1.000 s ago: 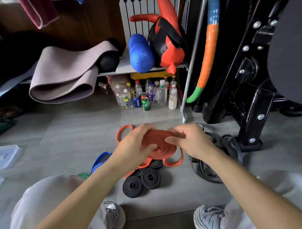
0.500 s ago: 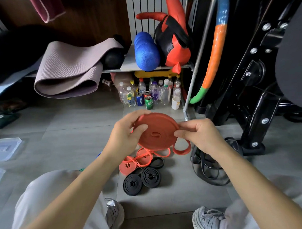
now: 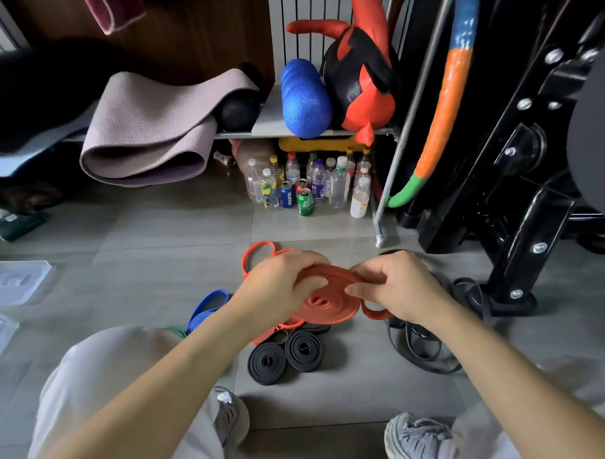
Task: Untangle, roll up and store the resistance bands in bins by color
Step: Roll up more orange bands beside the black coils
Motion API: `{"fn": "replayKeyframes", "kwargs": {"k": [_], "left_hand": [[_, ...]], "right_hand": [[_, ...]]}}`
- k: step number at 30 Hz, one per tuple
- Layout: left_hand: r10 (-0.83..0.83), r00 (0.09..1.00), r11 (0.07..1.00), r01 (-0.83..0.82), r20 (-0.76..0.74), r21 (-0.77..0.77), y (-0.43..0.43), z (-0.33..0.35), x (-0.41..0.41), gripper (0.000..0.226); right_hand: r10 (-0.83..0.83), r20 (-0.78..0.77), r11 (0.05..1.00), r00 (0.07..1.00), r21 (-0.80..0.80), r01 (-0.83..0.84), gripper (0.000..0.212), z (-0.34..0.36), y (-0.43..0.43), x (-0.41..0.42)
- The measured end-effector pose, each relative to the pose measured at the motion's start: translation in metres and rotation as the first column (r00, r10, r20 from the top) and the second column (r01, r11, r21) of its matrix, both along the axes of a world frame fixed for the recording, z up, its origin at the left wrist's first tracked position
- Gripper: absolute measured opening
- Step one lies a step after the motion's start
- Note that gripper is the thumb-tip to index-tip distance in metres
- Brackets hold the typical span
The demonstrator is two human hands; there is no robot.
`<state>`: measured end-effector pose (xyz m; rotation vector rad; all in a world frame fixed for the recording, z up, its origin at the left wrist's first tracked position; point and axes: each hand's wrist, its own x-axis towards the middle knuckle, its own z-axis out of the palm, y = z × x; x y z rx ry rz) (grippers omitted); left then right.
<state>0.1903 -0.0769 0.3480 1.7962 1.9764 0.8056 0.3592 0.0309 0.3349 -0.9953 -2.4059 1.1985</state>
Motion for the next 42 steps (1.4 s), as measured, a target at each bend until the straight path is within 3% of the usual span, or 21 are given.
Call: {"fn": "replayKeyframes", "kwargs": {"k": [7,11,13,17,20,23,25,28,32,36,38,42], "left_hand": [[0.089,0.989,0.995,-0.083,0.115,-0.058,0.003,-0.003,0.000,0.013],[0.018,0.998,0.994,-0.024,-0.054,-0.107,0.000,-0.005,0.005,0.040],[0.005,0.997,0.996,-0.012,-0.079,-0.083,0.000,-0.005,0.005,0.038],[0.078,0.993,0.996,-0.075,0.086,-0.042,0.004,-0.005,-0.003,0.033],[0.153,0.947,0.988,-0.155,0.281,-0.016,0.006,-0.003,-0.012,0.032],[0.203,0.879,0.975,-0.223,0.431,-0.004,0.004,0.001,-0.016,0.039],[0.212,0.861,0.970,-0.243,0.462,0.007,0.003,0.001,-0.015,0.039],[0.237,0.841,0.961,-0.277,0.487,0.011,0.003,-0.001,-0.013,0.039],[0.252,0.814,0.955,-0.296,0.523,0.000,0.007,-0.006,-0.014,0.034],[0.238,0.794,0.954,-0.300,0.559,0.020,0.011,-0.004,-0.013,0.028],[0.238,0.789,0.952,-0.305,0.567,0.026,0.013,-0.002,-0.014,0.028],[0.247,0.804,0.945,-0.324,0.541,0.050,0.021,-0.002,-0.021,0.027]], "right_hand": [[-0.004,0.023,0.999,1.000,0.040,0.003,0.018,0.001,0.001,-0.002],[0.010,0.034,0.999,0.999,0.036,-0.011,0.015,0.000,0.001,-0.003],[0.021,0.022,0.999,1.000,0.046,-0.022,0.014,0.001,-0.001,-0.004],[-0.108,-0.130,0.992,0.986,-0.076,0.099,0.033,0.004,-0.001,-0.005],[-0.156,-0.157,0.988,0.975,-0.011,0.156,0.031,0.004,0.002,-0.002],[-0.209,-0.207,0.978,0.956,-0.047,0.203,0.023,0.004,0.001,-0.002],[-0.211,-0.225,0.970,0.951,0.073,0.232,0.016,0.001,0.001,-0.003],[-0.156,-0.137,0.920,0.978,0.341,0.195,0.019,0.001,-0.002,-0.002],[-0.164,0.003,0.914,0.986,0.377,0.151,0.029,0.013,-0.012,-0.006],[-0.232,0.153,0.848,0.961,0.516,0.122,0.059,0.027,-0.019,-0.025],[-0.225,0.228,0.788,0.947,0.614,0.040,0.059,0.028,-0.020,-0.035],[-0.215,0.237,0.774,0.947,0.633,0.017,0.058,0.027,-0.010,-0.048]]}}
